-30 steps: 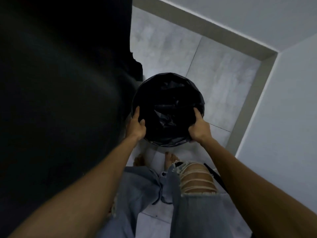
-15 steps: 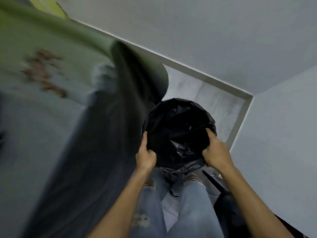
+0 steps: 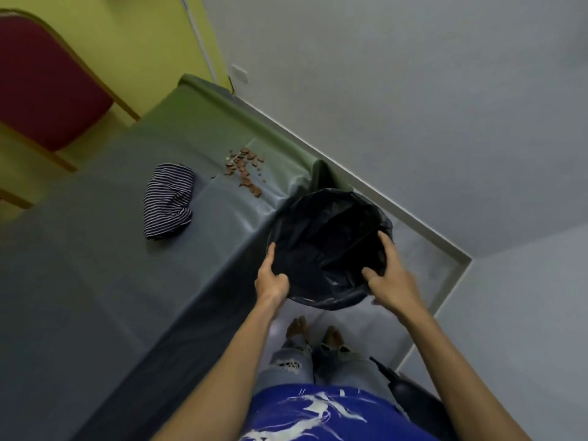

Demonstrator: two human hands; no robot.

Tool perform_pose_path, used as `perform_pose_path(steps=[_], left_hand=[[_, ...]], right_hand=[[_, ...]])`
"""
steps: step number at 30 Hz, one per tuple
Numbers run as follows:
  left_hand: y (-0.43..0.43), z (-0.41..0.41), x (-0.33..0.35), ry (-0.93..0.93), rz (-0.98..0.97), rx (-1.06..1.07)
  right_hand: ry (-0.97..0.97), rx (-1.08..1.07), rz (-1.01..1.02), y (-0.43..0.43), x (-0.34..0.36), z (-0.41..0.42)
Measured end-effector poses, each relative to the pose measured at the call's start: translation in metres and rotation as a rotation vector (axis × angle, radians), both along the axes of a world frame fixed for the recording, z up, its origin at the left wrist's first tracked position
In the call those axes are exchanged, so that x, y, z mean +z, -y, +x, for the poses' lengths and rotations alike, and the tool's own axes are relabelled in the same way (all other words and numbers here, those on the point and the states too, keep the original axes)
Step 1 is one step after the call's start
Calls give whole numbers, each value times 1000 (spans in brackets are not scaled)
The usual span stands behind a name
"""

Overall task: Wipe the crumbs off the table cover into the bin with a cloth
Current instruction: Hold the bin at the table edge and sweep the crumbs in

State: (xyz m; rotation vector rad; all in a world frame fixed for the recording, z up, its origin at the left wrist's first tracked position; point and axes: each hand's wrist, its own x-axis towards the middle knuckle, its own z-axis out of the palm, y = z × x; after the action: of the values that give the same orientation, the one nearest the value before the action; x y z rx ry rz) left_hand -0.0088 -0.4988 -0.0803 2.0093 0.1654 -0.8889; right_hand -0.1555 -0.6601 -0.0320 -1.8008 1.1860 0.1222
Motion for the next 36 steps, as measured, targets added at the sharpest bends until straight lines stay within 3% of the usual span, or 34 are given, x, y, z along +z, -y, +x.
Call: perform_pose_path(steps=[5, 10, 19, 27, 36], left_hand=[[-7, 7, -3, -34, -28, 25], [-13, 13, -8, 1, -9, -8], [-15, 17, 5, 35, 27, -63], [-23, 34, 26, 166, 52, -169], [-17, 88, 74, 409, -59, -207]], right_hand=[[-14, -46, 29, -14, 5, 12], [-147, -21, 191, -19, 0, 19], [-256, 93, -80, -11, 13, 54], [-327, 121, -126, -11, 17, 64], [-349, 110, -167, -16, 16, 80]])
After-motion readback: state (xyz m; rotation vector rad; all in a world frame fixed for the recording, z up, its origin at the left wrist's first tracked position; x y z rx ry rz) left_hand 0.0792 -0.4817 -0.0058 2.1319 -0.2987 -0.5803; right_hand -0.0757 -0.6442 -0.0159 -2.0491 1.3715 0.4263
